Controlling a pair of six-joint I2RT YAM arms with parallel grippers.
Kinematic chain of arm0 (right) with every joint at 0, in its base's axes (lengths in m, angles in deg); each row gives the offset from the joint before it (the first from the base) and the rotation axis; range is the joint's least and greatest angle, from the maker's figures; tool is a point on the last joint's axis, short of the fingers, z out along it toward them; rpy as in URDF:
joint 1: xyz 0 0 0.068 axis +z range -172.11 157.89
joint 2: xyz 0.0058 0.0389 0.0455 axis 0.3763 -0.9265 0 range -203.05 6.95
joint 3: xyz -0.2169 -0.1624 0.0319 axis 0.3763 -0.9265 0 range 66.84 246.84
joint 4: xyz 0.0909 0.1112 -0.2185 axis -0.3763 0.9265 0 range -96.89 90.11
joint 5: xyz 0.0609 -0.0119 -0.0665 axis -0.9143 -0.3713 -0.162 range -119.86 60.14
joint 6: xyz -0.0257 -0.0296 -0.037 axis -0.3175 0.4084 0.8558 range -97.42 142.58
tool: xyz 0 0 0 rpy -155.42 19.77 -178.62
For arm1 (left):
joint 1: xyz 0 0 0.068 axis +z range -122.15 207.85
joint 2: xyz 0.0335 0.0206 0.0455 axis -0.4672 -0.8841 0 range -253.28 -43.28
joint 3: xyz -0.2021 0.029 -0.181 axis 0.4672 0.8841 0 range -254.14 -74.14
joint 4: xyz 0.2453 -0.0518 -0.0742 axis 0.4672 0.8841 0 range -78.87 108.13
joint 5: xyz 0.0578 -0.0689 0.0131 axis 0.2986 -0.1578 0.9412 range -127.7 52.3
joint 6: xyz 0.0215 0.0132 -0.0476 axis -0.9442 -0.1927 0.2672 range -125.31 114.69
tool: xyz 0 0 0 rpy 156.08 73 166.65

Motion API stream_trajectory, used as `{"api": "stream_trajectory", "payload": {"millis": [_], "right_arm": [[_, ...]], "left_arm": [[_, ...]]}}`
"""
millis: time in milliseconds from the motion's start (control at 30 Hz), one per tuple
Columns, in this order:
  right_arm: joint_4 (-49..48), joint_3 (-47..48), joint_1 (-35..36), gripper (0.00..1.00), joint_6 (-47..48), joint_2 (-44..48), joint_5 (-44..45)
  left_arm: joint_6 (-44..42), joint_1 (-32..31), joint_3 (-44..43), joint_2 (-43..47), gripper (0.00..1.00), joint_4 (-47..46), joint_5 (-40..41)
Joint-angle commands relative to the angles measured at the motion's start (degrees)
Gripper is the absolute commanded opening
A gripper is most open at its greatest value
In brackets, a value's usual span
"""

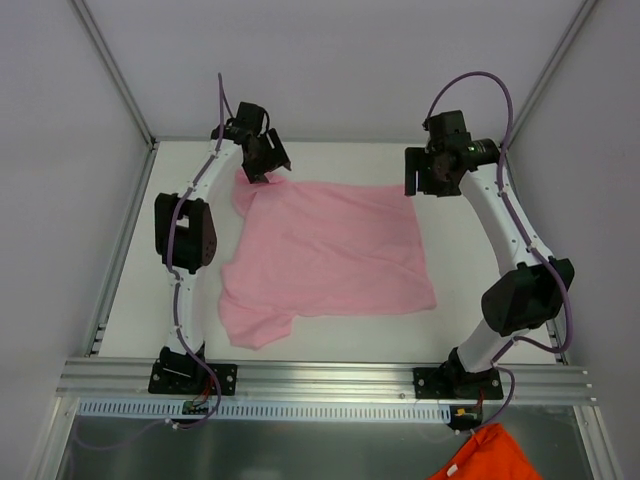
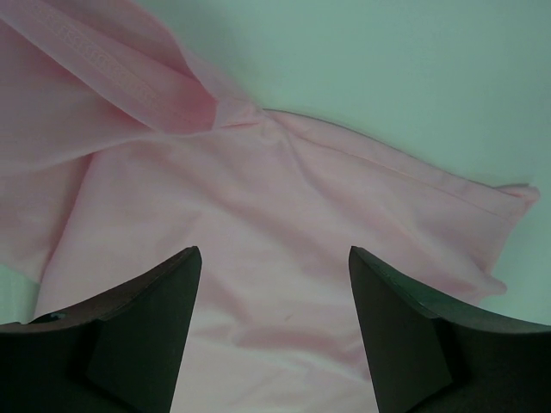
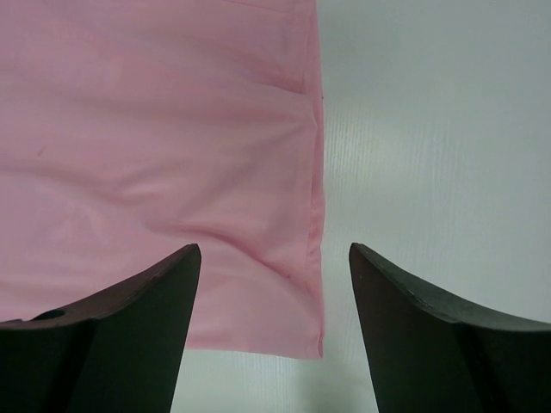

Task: Fold and stack the t-shirts
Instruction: Flatten out the tshirt

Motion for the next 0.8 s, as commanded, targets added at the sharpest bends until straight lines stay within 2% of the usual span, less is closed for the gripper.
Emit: {"api": "stream_trajectory", "payload": {"millis": [0, 100, 467, 533, 767], "right_arm": [[2.1, -1.0, 0.4, 0.74, -0.8, 2.9, -2.8], [2.2, -2.1, 0.5, 0.73, -1.4, 3.5, -4.1], [1.6, -2.7, 0.5, 0.73, -1.4, 2.5, -6.0], [0.8, -2.1, 0.4, 0.73, -1.9, -0.2, -6.6], [1.4, 9.7, 0.3, 0.77, -2.5, -14.2, -8.3]], "left_arm": [[2.4, 2.2, -2.4, -2.3, 0.71, 2.2, -0.5], [3.8, 4.6, -1.2, -4.0, 0.70, 1.8, -2.8], [1.7, 8.8, -1.1, -3.9, 0.73, 0.5, -1.2], [1.7, 9.8, -0.7, -3.2, 0.74, 0.2, -1.1], [1.8, 11.9, -0.4, -3.1, 0.77, 1.0, -2.1]]}}
